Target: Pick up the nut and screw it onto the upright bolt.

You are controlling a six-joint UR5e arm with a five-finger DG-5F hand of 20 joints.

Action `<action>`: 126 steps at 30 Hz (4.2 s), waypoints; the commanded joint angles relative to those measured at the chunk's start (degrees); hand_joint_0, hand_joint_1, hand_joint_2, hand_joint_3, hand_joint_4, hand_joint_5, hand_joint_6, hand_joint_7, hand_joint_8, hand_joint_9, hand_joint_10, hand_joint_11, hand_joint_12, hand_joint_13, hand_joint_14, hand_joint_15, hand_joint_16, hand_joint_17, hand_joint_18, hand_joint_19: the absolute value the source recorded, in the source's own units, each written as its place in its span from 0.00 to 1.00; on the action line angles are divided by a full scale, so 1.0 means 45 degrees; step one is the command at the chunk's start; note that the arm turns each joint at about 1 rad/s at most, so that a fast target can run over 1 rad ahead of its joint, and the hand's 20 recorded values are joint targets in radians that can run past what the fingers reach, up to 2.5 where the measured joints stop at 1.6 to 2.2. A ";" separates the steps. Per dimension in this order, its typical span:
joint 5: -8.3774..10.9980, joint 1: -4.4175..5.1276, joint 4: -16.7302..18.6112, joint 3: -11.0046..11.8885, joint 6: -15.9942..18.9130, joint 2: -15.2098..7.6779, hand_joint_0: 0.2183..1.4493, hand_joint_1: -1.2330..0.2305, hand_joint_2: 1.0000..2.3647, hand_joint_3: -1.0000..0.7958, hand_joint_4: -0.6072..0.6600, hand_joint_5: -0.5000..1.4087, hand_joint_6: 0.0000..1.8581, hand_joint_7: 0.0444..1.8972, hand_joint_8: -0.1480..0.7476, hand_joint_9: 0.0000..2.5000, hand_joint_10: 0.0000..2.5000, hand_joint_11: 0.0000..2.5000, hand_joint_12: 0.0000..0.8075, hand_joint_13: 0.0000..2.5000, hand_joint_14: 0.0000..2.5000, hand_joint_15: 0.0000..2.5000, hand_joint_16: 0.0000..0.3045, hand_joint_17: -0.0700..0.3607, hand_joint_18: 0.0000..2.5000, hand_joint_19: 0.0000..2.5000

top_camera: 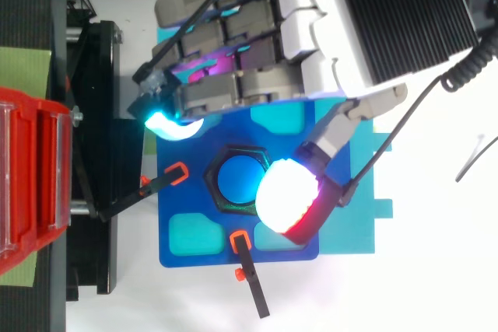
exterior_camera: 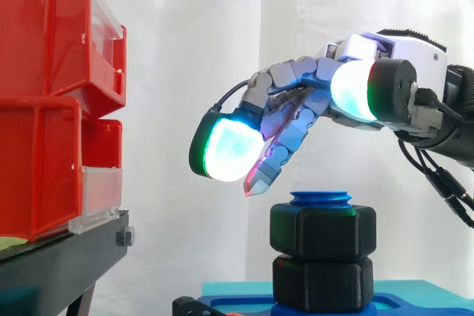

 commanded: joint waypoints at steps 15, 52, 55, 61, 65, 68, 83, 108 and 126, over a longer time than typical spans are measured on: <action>0.0485 0.0425 -0.0004 -0.0483 0.0118 -0.0115 0.25 0.77 0.00 0.28 0.68 0.23 0.27 0.45 0.44 0.40 0.00 0.00 0.30 0.27 0.00 0.00 0.10 0.32 0.18 0.07; 0.0524 0.0210 0.0113 -0.0912 0.0137 -0.0115 0.27 0.73 0.00 0.28 0.60 0.28 0.30 0.73 0.47 0.48 0.00 0.00 0.27 0.33 0.00 0.00 0.09 0.31 0.23 0.08; 0.0524 0.0190 0.0113 -0.0912 0.0137 -0.0115 0.27 0.72 0.00 0.28 0.59 0.28 0.32 0.68 0.47 0.49 0.00 0.00 0.26 0.34 0.00 0.00 0.09 0.31 0.24 0.09; 0.0505 0.0112 0.0074 -0.0912 0.0137 -0.0096 0.27 0.72 0.00 0.28 0.57 0.28 0.36 0.61 0.47 0.53 0.00 0.00 0.24 0.37 0.00 0.00 0.08 0.29 0.28 0.10; 0.0349 0.0053 0.0133 -0.0912 0.0137 -0.0115 0.27 0.72 0.00 0.28 0.57 0.29 0.37 0.59 0.45 0.56 0.00 0.00 0.23 0.39 0.00 0.00 0.08 0.28 0.30 0.10; 0.0329 0.0014 0.0172 -0.0912 0.0137 -0.0115 0.27 0.72 0.00 0.28 0.56 0.29 0.36 0.59 0.46 0.57 0.00 0.00 0.22 0.39 0.00 0.00 0.08 0.28 0.30 0.11; -0.0237 -0.0279 0.0192 -0.0151 0.0293 -0.0096 0.26 0.79 0.00 0.28 0.60 0.27 0.27 0.69 0.45 0.53 0.00 0.01 0.26 0.36 0.00 0.01 0.09 0.31 0.27 0.11; 0.0544 0.0464 0.0250 -0.0092 0.0469 -0.0311 0.25 0.79 0.00 0.28 0.67 0.23 0.27 0.38 0.42 0.43 0.00 0.00 0.29 0.29 0.00 0.00 0.10 0.33 0.22 0.09; 0.0798 0.0678 -0.0473 -0.0209 0.0430 -0.0389 0.25 0.79 0.00 0.28 0.69 0.23 0.27 0.45 0.43 0.41 0.00 0.00 0.30 0.28 0.00 0.00 0.10 0.33 0.21 0.09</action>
